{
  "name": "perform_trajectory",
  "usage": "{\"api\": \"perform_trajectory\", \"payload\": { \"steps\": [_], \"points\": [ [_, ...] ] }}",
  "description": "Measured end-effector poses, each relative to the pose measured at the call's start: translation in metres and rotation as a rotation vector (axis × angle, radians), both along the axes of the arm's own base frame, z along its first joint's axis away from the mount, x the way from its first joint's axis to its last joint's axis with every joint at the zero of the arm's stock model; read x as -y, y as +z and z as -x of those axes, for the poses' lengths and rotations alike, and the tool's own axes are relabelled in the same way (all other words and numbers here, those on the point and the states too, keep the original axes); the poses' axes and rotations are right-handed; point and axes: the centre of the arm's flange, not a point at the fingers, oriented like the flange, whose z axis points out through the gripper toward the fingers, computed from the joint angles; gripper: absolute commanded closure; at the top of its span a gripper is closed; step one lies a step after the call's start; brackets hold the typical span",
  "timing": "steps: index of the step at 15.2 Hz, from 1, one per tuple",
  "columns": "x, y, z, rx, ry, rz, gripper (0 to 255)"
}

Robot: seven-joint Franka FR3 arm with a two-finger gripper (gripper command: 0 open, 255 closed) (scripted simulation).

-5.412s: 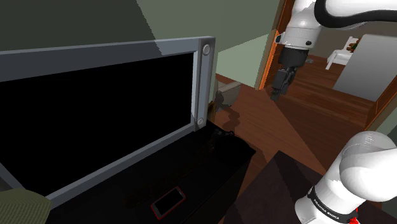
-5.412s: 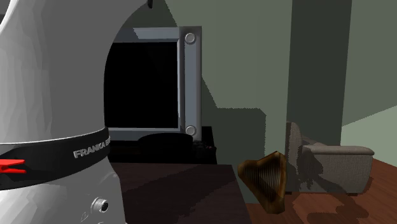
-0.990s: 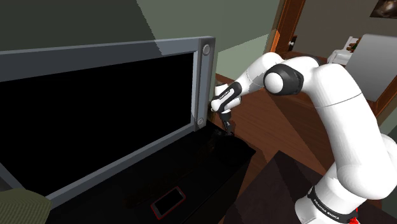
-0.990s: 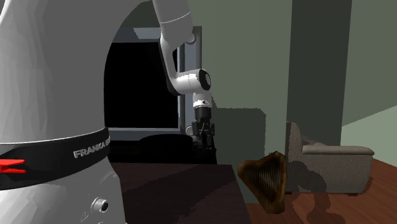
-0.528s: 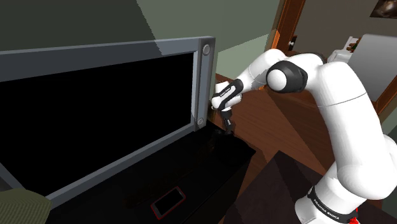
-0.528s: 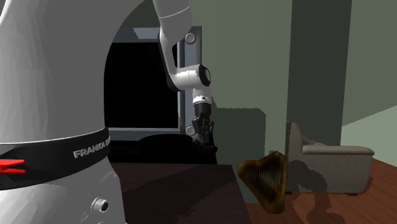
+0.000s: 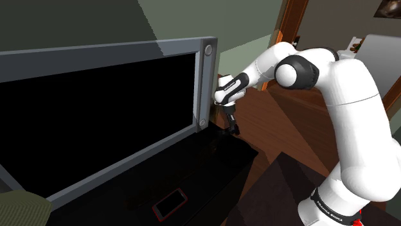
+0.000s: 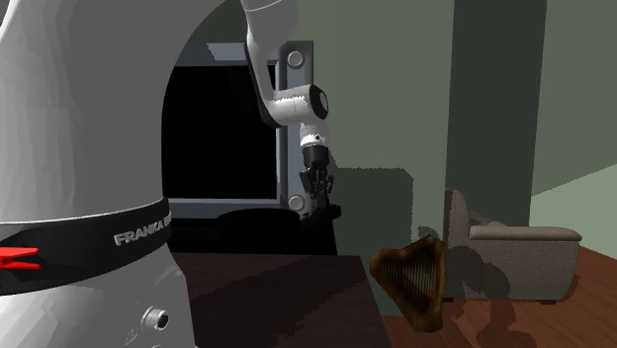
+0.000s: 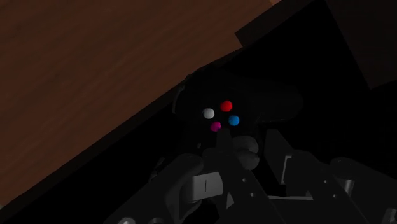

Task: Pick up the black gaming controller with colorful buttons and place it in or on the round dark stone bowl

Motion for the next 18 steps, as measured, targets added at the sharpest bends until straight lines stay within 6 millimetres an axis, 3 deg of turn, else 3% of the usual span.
{"api": "perform_trajectory", "payload": {
  "steps": [18],
  "points": [
    [0.000, 0.096, 0.000, 0.000, 0.000, 0.000, 255]
  ]
}}
